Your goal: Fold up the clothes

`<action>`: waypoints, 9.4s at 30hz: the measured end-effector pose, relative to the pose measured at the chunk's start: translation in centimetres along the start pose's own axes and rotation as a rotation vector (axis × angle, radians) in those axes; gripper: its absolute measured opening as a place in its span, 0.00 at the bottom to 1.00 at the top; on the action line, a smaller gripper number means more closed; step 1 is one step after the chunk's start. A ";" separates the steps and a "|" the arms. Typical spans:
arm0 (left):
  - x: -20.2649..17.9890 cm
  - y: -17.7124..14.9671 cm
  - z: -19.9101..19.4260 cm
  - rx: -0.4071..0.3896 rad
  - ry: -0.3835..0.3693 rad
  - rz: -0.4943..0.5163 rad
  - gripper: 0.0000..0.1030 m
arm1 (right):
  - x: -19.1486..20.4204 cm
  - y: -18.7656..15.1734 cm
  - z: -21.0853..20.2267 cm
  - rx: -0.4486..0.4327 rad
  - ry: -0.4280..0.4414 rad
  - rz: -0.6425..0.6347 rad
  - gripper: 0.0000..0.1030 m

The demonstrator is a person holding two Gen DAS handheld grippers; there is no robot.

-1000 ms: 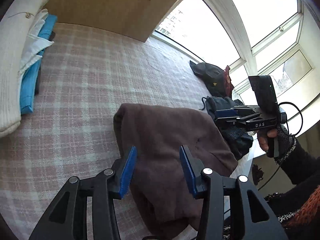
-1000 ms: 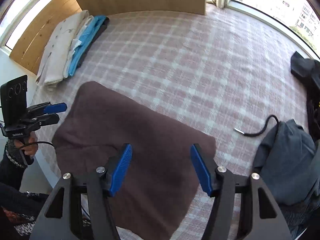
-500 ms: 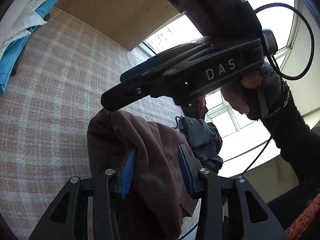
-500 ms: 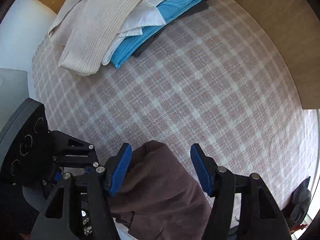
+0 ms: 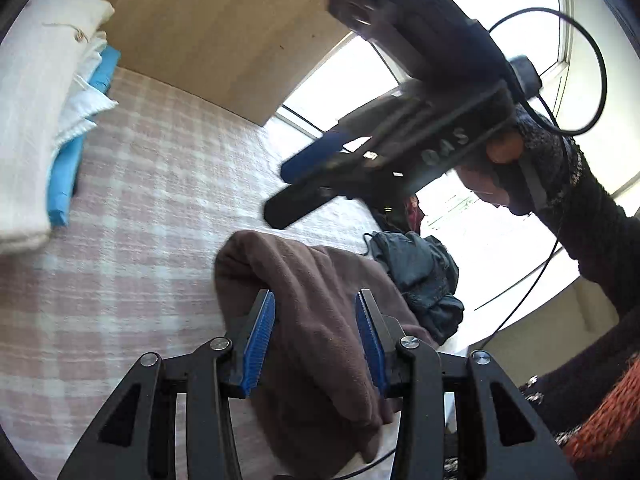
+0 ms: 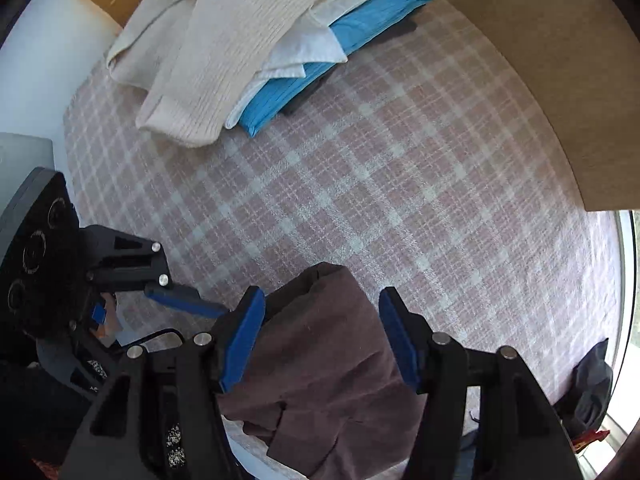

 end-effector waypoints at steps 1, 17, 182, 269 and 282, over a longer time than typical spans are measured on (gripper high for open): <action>1.0 0.5 -0.2 0.023 0.039 0.035 0.38 | -0.1 -1.1 -0.6 -0.048 -0.006 0.037 0.57; 3.0 2.6 8.2 0.499 0.055 0.580 0.38 | 6.9 -8.5 6.0 -0.181 -0.177 0.149 0.57; -19.0 -7.0 22.1 0.425 0.759 0.355 0.25 | -18.9 -27.7 5.2 -0.526 0.173 -0.018 0.47; -0.8 0.3 7.0 0.397 0.384 0.245 0.45 | -13.0 -23.6 3.4 -0.614 0.141 0.666 0.07; -4.3 -6.2 0.0 0.374 0.325 0.152 0.54 | -6.3 -30.5 3.5 -0.646 0.151 0.681 0.17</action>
Point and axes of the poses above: each gripper's, at about its wrist camera, not at the fingertips, and z roughly the way its jaws point, x to its left, y to its top, the point moved 6 cm from there along z, roughly the way its jaws point, and after that the axes turned 3 degrees about z, right-handed, at the moved point
